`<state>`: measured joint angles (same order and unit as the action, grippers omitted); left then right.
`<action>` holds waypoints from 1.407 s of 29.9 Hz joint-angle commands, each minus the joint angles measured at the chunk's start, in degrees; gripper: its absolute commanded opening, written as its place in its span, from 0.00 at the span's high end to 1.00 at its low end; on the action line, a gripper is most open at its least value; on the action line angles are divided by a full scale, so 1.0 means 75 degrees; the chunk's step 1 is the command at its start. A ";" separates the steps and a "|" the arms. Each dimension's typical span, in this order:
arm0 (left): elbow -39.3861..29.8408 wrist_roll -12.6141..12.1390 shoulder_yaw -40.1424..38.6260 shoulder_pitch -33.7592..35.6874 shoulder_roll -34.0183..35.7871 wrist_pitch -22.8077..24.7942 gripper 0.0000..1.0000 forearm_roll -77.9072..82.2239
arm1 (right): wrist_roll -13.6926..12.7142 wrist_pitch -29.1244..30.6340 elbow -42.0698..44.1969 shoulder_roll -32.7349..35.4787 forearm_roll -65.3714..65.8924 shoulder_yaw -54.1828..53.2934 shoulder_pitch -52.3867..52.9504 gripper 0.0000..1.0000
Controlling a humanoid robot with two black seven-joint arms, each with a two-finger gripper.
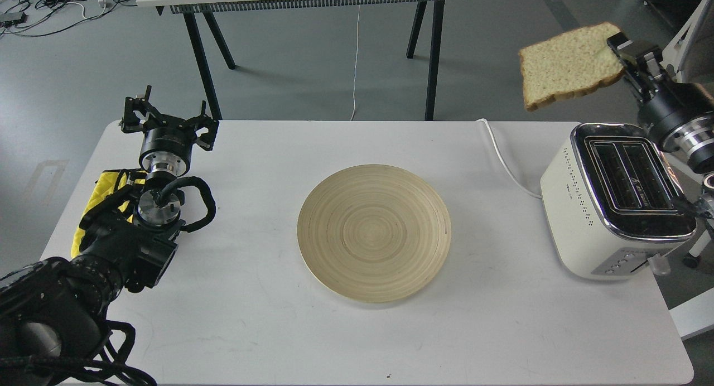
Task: Put bread in toaster with right arm
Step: 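Grasp the bread slice with the right gripper and lift it up, then lower the held bread slice into the toaster slot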
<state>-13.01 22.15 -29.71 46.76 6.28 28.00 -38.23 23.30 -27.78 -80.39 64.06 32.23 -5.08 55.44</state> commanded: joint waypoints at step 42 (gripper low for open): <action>0.0000 0.0000 0.0000 -0.0001 -0.0005 0.0000 0.00 0.0000 | 0.0046 0.0446 0.0500 0.0775 0.1468 0.1064 -0.1145 1.00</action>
<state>-13.01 22.15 -29.71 46.76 6.25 28.00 -38.23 23.64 -24.43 -77.49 70.82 43.23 2.91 47.58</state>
